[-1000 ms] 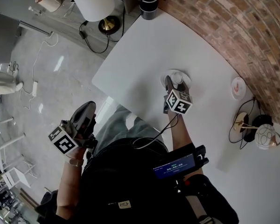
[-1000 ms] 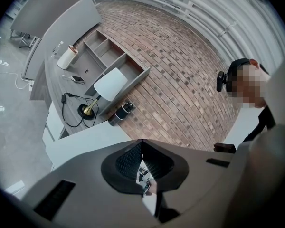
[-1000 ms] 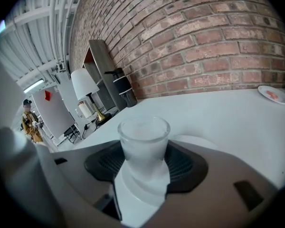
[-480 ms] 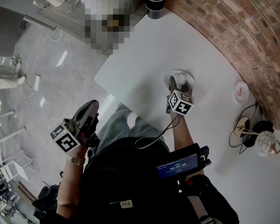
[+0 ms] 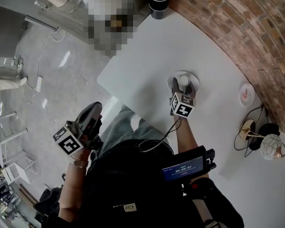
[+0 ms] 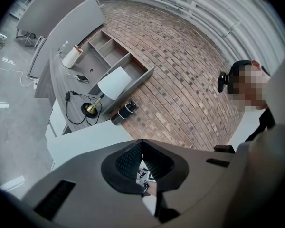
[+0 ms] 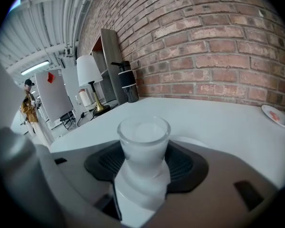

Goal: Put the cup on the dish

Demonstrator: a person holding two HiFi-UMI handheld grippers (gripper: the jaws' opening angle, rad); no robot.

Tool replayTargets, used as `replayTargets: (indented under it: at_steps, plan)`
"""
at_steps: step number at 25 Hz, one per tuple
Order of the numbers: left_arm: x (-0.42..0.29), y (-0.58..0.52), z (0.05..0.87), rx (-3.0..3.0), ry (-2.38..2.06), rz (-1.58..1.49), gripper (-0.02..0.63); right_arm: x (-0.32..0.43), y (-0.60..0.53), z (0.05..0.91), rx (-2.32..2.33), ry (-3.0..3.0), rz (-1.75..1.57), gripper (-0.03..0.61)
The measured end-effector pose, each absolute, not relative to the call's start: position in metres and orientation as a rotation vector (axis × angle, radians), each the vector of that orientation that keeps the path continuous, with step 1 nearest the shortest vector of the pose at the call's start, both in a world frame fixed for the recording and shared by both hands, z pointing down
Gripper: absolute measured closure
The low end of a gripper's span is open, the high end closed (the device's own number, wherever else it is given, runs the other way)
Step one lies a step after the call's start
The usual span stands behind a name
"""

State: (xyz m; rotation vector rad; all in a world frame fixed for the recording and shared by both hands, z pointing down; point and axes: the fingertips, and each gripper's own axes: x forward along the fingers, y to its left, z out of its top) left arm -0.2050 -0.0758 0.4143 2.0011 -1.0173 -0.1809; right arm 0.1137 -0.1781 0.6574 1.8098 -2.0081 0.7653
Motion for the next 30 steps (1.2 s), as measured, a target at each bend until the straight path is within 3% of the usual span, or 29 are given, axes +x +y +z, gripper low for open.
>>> replayTargets:
  at_steps: [30]
  plan:
    - [-0.214,-0.074,0.415,1.978,-1.021,-0.206,0.609,0.11,-0.18,0.645,1.78,-2.015,0.683,0.316]
